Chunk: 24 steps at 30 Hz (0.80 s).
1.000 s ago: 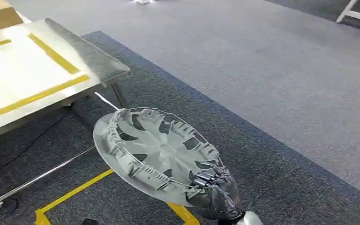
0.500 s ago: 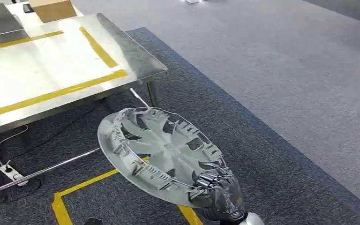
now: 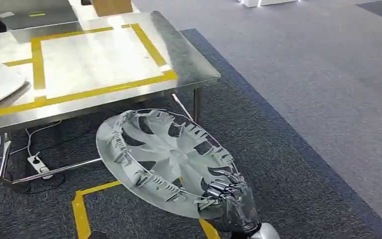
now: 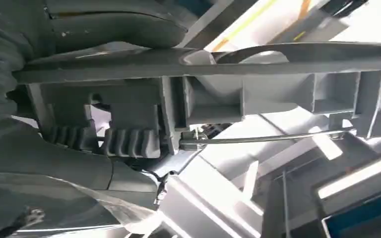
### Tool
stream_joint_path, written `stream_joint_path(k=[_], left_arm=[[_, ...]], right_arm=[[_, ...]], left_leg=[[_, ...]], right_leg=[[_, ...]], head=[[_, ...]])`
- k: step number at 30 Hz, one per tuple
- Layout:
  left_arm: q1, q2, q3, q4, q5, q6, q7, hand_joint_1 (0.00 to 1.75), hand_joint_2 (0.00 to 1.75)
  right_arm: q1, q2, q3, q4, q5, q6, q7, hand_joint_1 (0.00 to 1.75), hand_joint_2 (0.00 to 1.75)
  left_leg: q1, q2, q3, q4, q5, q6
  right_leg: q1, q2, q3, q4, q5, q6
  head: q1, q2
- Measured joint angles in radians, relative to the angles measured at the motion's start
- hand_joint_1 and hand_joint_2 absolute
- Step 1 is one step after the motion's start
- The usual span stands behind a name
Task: Take the parts from the cabinet and place them on the table.
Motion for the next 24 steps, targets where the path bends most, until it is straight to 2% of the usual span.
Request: stream_joint_path(k=[1, 2, 4, 5, 6, 7, 8, 9, 10, 11, 12, 14, 15, 16, 17, 18, 19, 20, 21, 22, 23, 24], left_arm=[[-0.001, -0.002, 0.000, 0.000, 0.001, 0.002, 0.000, 0.00, 0.00], [-0.006, -0.002, 0.000, 0.000, 0.003, 0.002, 0.000, 0.00, 0.00], [-0.014, -0.005, 0.000, 0.000, 0.011, 0.002, -0.002, 0.00, 0.00], [-0.013, -0.005, 0.000, 0.000, 0.012, 0.002, -0.002, 0.00, 0.00], [-0.012, -0.005, 0.000, 0.000, 0.014, 0.001, -0.002, 0.00, 0.00], [-0.011, -0.004, 0.000, 0.000, 0.018, -0.002, -0.004, 0.00, 0.00], [-0.011, -0.004, 0.000, 0.000, 0.020, -0.004, -0.007, 0.00, 0.00], [-0.011, -0.004, 0.001, 0.000, 0.021, -0.006, -0.007, 0.00, 0.00], [-0.011, -0.004, 0.001, 0.000, 0.021, -0.006, -0.007, 0.00, 0.00], [-0.012, -0.004, 0.001, 0.000, 0.020, -0.006, -0.007, 0.00, 0.00], [-0.011, -0.003, 0.001, 0.000, 0.019, -0.006, -0.006, 0.00, 0.00], [-0.005, 0.000, 0.001, 0.000, 0.015, -0.005, 0.000, 0.00, 0.00], [-0.004, 0.003, 0.001, 0.000, 0.011, -0.005, 0.003, 0.00, 0.00], [-0.002, 0.005, 0.001, 0.000, 0.011, -0.005, 0.004, 0.00, 0.00], [-0.004, 0.005, 0.001, 0.000, 0.011, -0.003, 0.005, 0.00, 0.00], [-0.007, 0.005, 0.001, 0.000, 0.011, -0.003, 0.005, 0.00, 0.00], [-0.008, 0.006, 0.001, 0.000, 0.010, -0.003, 0.004, 0.00, 0.00], [-0.008, 0.007, 0.001, 0.000, 0.010, -0.003, 0.005, 0.00, 0.00], [-0.006, 0.007, 0.001, 0.000, 0.010, -0.004, 0.005, 0.00, 0.00], [-0.004, 0.008, 0.001, 0.000, 0.010, -0.005, 0.005, 0.00, 0.00], [-0.003, 0.010, 0.001, 0.000, 0.010, -0.006, 0.005, 0.00, 0.00], [-0.003, 0.011, 0.001, 0.000, 0.010, -0.007, 0.004, 0.00, 0.00]], right_arm=[[-0.006, 0.000, 0.002, 0.000, -0.007, 0.000, 0.000, 1.75, 1.75], [-0.014, 0.000, 0.005, 0.001, -0.013, 0.000, 0.000, 1.75, 1.75], [-0.025, 0.000, 0.009, 0.005, -0.023, 0.000, -0.003, 1.75, 1.75], [-0.030, 0.000, 0.010, 0.009, -0.024, 0.000, -0.003, 1.75, 1.75], [-0.031, 0.000, 0.011, 0.011, -0.025, 0.000, -0.003, 1.75, 1.75], [-0.031, 0.000, 0.011, 0.012, -0.025, 0.000, -0.003, 1.75, 1.75], [-0.031, 0.000, 0.013, 0.012, -0.025, 0.000, -0.003, 1.75, 1.75], [-0.033, 0.000, 0.014, 0.012, -0.026, 0.000, -0.003, 1.75, 1.75], [-0.035, 0.000, 0.014, 0.012, -0.025, 0.000, -0.004, 1.75, 1.75], [-0.038, 0.001, 0.015, 0.012, -0.025, 0.000, -0.008, 1.75, 1.75], [-0.042, 0.002, 0.016, 0.012, -0.025, 0.000, -0.011, 1.75, 1.75], [-0.048, 0.004, 0.020, 0.012, -0.026, 0.000, -0.012, 1.75, 1.75], [-0.050, 0.007, 0.023, 0.012, -0.029, 0.000, -0.012, 1.75, 1.75], [-0.051, 0.009, 0.023, 0.013, -0.031, 0.000, -0.012, 1.75, 1.75], [-0.052, 0.012, 0.023, 0.012, -0.032, 0.000, -0.012, 1.75, 1.75], [-0.052, 0.013, 0.023, 0.013, -0.032, 0.000, -0.012, 1.75, 1.75], [-0.052, 0.013, 0.024, 0.013, -0.032, 0.000, -0.013, 1.75, 1.75], [-0.052, 0.013, 0.024, 0.014, -0.034, 0.000, -0.014, 1.75, 1.75], [-0.052, 0.013, 0.026, 0.017, -0.040, 0.000, -0.015, 1.75, 1.75], [-0.052, 0.013, 0.028, 0.018, -0.050, 0.000, -0.017, 1.75, 1.75], [-0.053, 0.013, 0.031, 0.018, -0.066, 0.000, -0.021, 1.75, 1.75], [-0.054, 0.014, 0.033, 0.018, -0.081, 0.000, -0.026, 1.75, 1.75]], left_leg=[[0.001, -0.009, 0.000, -0.001, 0.000, 0.004], [0.002, -0.018, -0.001, -0.001, 0.001, 0.013], [0.000, -0.042, -0.001, 0.000, 0.000, 0.018], [-0.002, -0.054, 0.000, 0.000, 0.000, 0.019], [-0.002, -0.067, 0.001, 0.000, -0.001, 0.019], [-0.003, -0.081, 0.002, 0.001, -0.001, 0.019], [-0.003, -0.098, 0.005, 0.001, -0.001, 0.019], [-0.003, -0.112, 0.008, 0.001, -0.002, 0.017], [-0.001, -0.122, 0.007, 0.001, -0.003, 0.015], [-0.008, -0.134, 0.002, 0.009, -0.006, 0.008], [-0.003, -0.142, -0.003, 0.007, -0.002, 0.001], [0.003, -0.155, -0.006, 0.001, 0.004, -0.013], [0.000, -0.166, -0.006, 0.002, 0.001, -0.018], [-0.002, -0.134, -0.008, 0.017, -0.010, -0.023], [-0.003, -0.093, -0.028, 0.062, -0.039, -0.030], [0.000, -0.070, -0.061, 0.131, -0.075, -0.036], [0.003, -0.059, -0.101, 0.213, -0.110, -0.041], [0.006, -0.055, -0.133, 0.278, -0.131, -0.044], [0.008, -0.053, -0.144, 0.298, -0.127, -0.048], [0.011, -0.053, -0.132, 0.275, -0.101, -0.049], [0.013, -0.052, -0.100, 0.211, -0.058, -0.050], [0.014, -0.049, -0.057, 0.124, -0.013, -0.048]], right_leg=[[-0.003, 0.049, -0.011, 0.022, -0.018, 0.002], [-0.004, 0.080, -0.040, 0.081, -0.051, 0.001], [-0.002, 0.101, -0.126, 0.247, -0.118, 0.001], [-0.001, 0.104, -0.162, 0.306, -0.129, 0.000], [-0.002, 0.105, -0.175, 0.314, -0.114, -0.002], [-0.002, 0.106, -0.168, 0.282, -0.079, -0.004], [-0.002, 0.110, -0.139, 0.205, -0.025, -0.008], [-0.002, 0.123, -0.102, 0.119, 0.024, -0.013], [-0.003, 0.156, -0.072, 0.045, 0.051, -0.017], [-0.007, 0.174, -0.059, 0.018, 0.036, -0.019], [-0.004, 0.167, -0.051, 0.020, 0.035, -0.018], [0.001, 0.156, -0.051, 0.018, 0.037, -0.024], [-0.008, 0.145, -0.046, 0.008, 0.041, -0.031], [-0.008, 0.131, -0.039, 0.004, 0.043, -0.034], [-0.009, 0.121, -0.035, 0.002, 0.040, -0.041], [-0.008, 0.109, -0.032, 0.002, 0.038, -0.044], [-0.006, 0.095, -0.030, 0.002, 0.035, -0.047], [-0.006, 0.086, -0.028, 0.002, 0.033, -0.047], [-0.006, 0.081, -0.027, 0.002, 0.031, -0.046], [-0.006, 0.074, -0.024, 0.002, 0.029, -0.045], [-0.007, 0.070, -0.021, 0.003, 0.027, -0.043], [-0.007, 0.068, -0.016, 0.003, 0.024, -0.041]], head=[[0.004, 0.000], [0.006, 0.000], [0.010, 0.000], [0.009, 0.000], [0.009, 0.000], [0.010, 0.000], [0.009, 0.000], [0.010, 0.000], [0.010, 0.000], [0.007, 0.000], [0.009, 0.000], [0.009, 0.000], [0.007, 0.000], [0.009, 0.000], [-0.005, 0.000], [-0.005, 0.000], [-0.005, 0.000], [-0.005, 0.000], [-0.005, 0.000], [-0.005, 0.000], [-0.005, 0.000], [-0.005, 0.000]])
